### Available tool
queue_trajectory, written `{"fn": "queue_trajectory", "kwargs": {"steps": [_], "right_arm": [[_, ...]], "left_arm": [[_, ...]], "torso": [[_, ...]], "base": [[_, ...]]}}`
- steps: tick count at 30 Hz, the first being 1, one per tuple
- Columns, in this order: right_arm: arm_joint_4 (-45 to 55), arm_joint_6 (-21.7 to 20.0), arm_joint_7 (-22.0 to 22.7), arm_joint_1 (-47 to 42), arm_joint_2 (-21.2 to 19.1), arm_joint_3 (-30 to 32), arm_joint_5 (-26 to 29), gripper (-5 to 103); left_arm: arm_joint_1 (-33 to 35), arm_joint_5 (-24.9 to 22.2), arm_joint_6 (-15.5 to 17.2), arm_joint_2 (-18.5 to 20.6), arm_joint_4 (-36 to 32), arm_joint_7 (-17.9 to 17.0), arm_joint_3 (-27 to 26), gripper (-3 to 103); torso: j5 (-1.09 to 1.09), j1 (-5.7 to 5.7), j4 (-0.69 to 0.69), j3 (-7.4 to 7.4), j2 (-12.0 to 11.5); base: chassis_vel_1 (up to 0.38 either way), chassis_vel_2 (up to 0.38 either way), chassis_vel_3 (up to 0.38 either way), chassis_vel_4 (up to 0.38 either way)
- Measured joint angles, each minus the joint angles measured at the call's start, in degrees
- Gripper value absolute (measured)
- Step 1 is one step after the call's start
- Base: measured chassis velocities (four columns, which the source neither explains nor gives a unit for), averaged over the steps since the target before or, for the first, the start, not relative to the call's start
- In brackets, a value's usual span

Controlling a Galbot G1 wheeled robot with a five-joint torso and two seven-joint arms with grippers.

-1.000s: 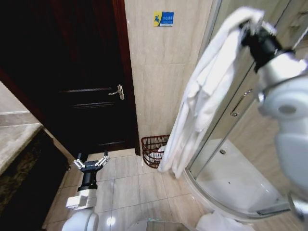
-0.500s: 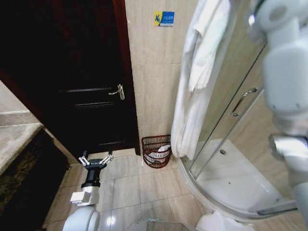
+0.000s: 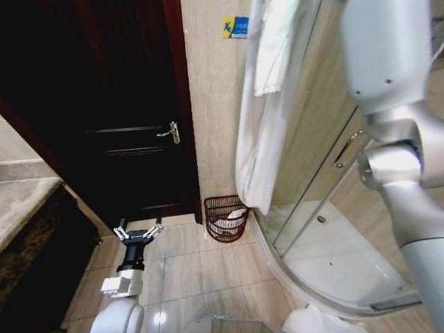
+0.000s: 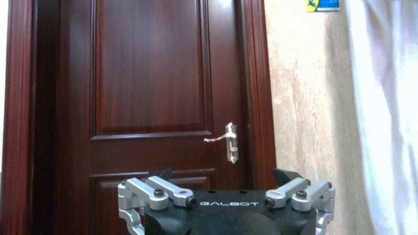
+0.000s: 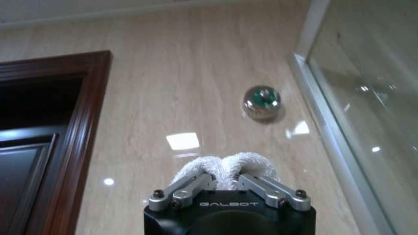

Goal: Discard the used towel into the hamper.

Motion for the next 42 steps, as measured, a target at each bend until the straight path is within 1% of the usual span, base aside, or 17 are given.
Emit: {"fn": "queue_trajectory", "kwargs": {"steps": [2,5,9,16,17,21,22,30,33,38,40,41,42], "right_arm": [[-1.11,0.48,-0.39,-0.19,0.79,0.0,-1.26,5],[-0.8,0.85,-0.48,-2.1,0.71,-0.37,-1.94,5],[2.19,1.2,0.67,-7.23,-0.1,-0.76,-2.1,5],[4.69,2.34,1.19,-11.74,-0.22,-1.38,-0.79,5],[6.02,2.39,1.59,-12.88,-0.34,-1.69,-0.11,5],[8.91,2.4,2.78,-15.43,-0.83,-2.63,0.8,5],[10.92,2.4,3.39,-17.31,-1.33,-3.31,1.19,5],[15.68,2.93,3.92,-23.95,-2.74,-4.5,0.95,5],[16.95,2.98,4.43,-26.21,-3.0,-3.98,0.83,5],[17.28,2.99,4.45,-27.28,-3.19,-3.3,0.73,5],[17.54,2.98,4.38,-27.98,-3.57,-3.17,0.71,5],[17.54,2.98,4.38,-27.98,-3.57,-3.17,0.71,5],[17.81,2.97,4.35,-28.57,-3.96,-3.38,0.68,5]], "left_arm": [[-0.05,-0.01,0.0,0.03,0.08,0.0,0.0,100],[-0.03,-0.01,-0.02,-0.12,0.08,0.0,0.1,100],[-0.12,0.19,-0.19,-0.21,0.6,0.02,0.62,100],[-0.27,1.26,-0.22,-0.19,0.98,-0.13,1.65,100],[-0.3,1.51,-0.23,-0.13,1.27,-0.13,1.78,100],[-0.48,1.61,-0.46,-0.03,1.93,-0.13,2.1,100],[-0.68,1.63,-0.62,-0.08,2.28,-0.12,2.3,100],[-1.18,1.45,-1.31,-0.01,3.48,0.32,2.55,100],[-1.26,1.35,-1.24,0.08,3.56,0.4,2.58,100],[-1.33,1.23,-1.25,-0.1,3.56,0.43,2.3,100],[-1.36,0.9,-1.48,-0.32,3.46,0.49,1.82,100],[-1.36,0.9,-1.48,-0.32,3.46,0.49,1.82,100],[-1.37,0.53,-1.65,-0.49,3.38,0.64,1.42,100]], "torso": [[-0.02,-0.02,0.0,-0.02,0.02],[0.02,-0.03,-0.02,-0.02,0.01],[0.04,-0.01,-0.02,0.01,0.0],[0.04,-0.01,-0.02,0.0,0.0],[0.03,-0.01,-0.01,0.0,0.01],[0.03,-0.02,-0.01,-0.01,0.0],[0.03,-0.01,-0.01,-0.01,0.0],[0.03,-0.01,-0.02,-0.01,-0.01],[0.04,-0.33,-0.02,-0.35,-0.65],[0.03,-0.76,-0.02,-0.87,-1.61],[0.04,-1.2,-0.03,-1.35,-2.52],[0.04,-1.2,-0.03,-1.35,-2.52],[0.04,-1.51,-0.03,-1.7,-3.19]], "base": [[0.0,0.0,0.0,0.0],[0.0,0.0,0.0,0.0],[0.0,0.0,0.0,0.0],[0.0,0.0,0.0,0.0],[0.0,0.0,0.0,0.0],[0.0,0.0,0.0,0.0],[0.0,0.0,0.0,0.0],[0.0,0.0,0.0,0.0],[0.0,0.0,0.0,0.0],[0.0,0.0,0.0,0.0],[0.0,0.0,0.0,0.0],[0.0,0.0,0.0,0.0],[0.0,0.0,0.0,0.0]]}}
